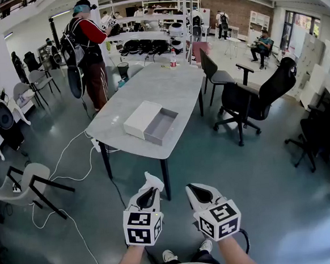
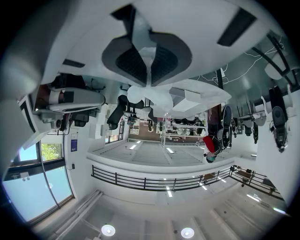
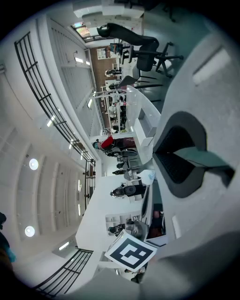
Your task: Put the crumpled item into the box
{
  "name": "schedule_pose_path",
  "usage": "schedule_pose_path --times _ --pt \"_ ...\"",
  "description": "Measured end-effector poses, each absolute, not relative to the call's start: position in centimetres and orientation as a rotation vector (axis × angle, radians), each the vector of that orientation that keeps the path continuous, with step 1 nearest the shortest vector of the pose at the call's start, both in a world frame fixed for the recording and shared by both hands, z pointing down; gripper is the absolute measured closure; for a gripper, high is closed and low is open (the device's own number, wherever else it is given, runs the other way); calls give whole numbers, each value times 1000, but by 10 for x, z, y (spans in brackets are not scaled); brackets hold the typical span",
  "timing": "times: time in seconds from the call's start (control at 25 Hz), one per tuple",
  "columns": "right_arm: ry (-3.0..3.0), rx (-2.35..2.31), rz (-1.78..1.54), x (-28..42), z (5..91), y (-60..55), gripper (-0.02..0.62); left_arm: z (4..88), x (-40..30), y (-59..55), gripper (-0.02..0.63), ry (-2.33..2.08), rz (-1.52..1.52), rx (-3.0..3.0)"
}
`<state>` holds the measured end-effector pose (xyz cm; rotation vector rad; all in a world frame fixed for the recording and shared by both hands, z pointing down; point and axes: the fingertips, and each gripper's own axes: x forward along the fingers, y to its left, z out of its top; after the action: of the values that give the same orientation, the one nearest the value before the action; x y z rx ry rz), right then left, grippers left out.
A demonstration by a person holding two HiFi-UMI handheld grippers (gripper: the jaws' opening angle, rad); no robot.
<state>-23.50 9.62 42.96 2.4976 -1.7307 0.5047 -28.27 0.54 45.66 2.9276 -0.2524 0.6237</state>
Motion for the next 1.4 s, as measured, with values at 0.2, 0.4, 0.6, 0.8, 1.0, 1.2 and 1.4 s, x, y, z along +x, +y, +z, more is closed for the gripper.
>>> schedule_pose_path --times 0.2,0.4,0.6,0.8,1.0,1.2,1.4 --pt "-1708 2523 511 -236 430 84 591 460 -282 -7 577 -228 627 2927" --pt "-1680 2545 508 -228 429 82 591 459 -271 -12 577 -193 620 2928" --pt "-1665 2571 519 -210 429 82 591 459 -251 -12 577 -163 630 2932" --pt "-1680 2592 529 -179 433 82 591 460 -221 -11 577 -159 639 2935" --pt "-1721 2585 540 -138 439 81 591 465 -182 -7 577 -188 661 2938" --pt "-1759 2572 563 -84 444 87 591 470 -131 1 577 -215 686 2925" --pt "-1789 2558 592 -36 445 93 591 470 -86 10 575 -244 712 2912"
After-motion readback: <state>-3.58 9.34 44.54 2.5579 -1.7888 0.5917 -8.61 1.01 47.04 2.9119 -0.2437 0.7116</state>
